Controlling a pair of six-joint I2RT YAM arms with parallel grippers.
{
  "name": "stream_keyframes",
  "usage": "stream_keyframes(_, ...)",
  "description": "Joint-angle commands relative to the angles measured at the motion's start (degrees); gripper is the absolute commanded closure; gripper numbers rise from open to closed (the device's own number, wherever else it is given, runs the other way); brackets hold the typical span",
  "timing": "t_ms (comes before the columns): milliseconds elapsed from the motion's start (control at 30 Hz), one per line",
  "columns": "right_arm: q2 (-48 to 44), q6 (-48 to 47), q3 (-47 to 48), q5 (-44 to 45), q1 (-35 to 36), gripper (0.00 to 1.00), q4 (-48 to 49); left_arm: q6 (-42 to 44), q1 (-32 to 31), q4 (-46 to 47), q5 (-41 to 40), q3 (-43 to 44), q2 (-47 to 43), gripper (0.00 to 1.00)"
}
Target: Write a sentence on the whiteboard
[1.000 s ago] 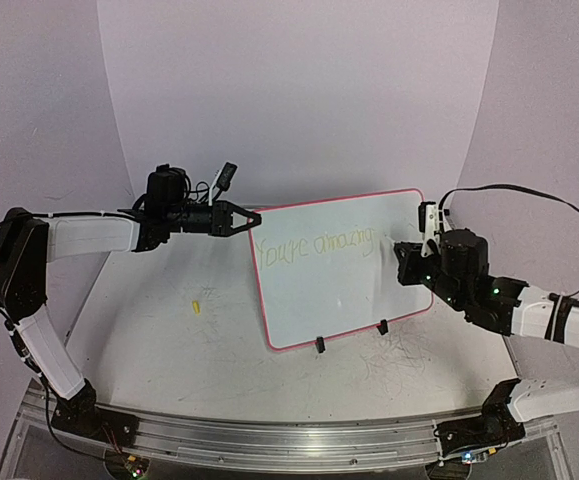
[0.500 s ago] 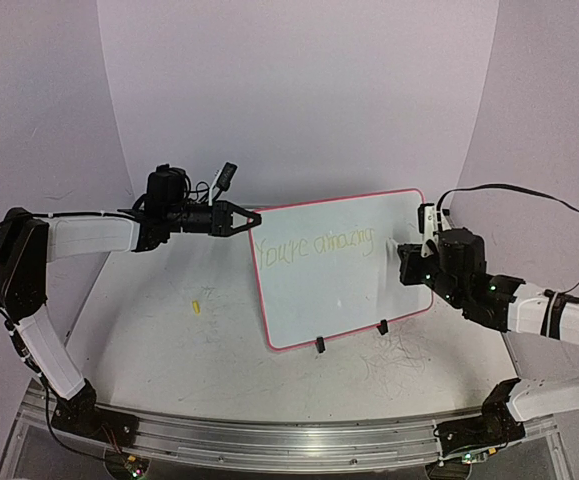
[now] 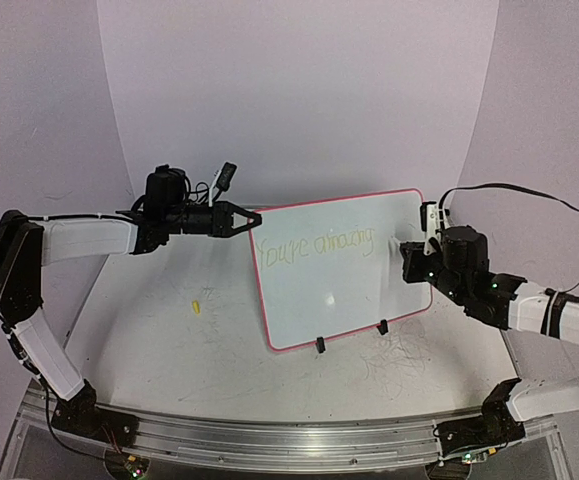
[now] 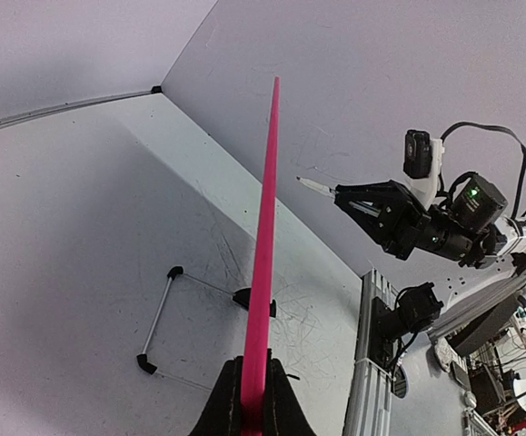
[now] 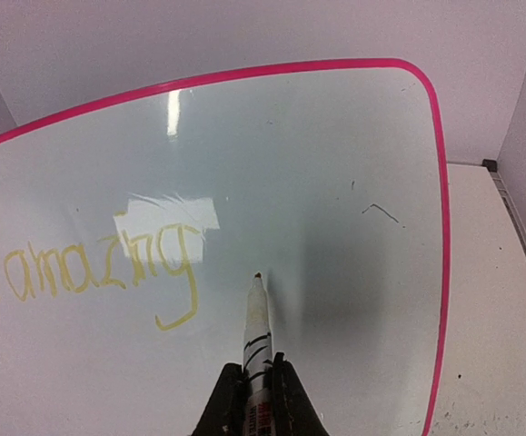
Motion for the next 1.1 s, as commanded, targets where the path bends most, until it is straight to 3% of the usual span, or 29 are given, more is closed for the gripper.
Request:
stream_keyframes(0, -0.5, -1.8, 2.1, -3.8, -1.7, 1.00, 3.1, -1.0, 0.2, -2.6, -5.5, -0.8, -1.3, 1.00)
stream_keyframes(433, 3.5, -2.5, 5.4, -5.5, -2.3, 1.00, 6.2, 1.8, 0.0, -3.1, -8.6, -2.0, -3.1, 1.00)
stream_keyframes(1067, 8.7, -2.8, 8.7, -4.5, -3.5, 1.00, 8.7, 3.2, 0.0, -3.5, -6.9, -1.5, -1.9, 1.00)
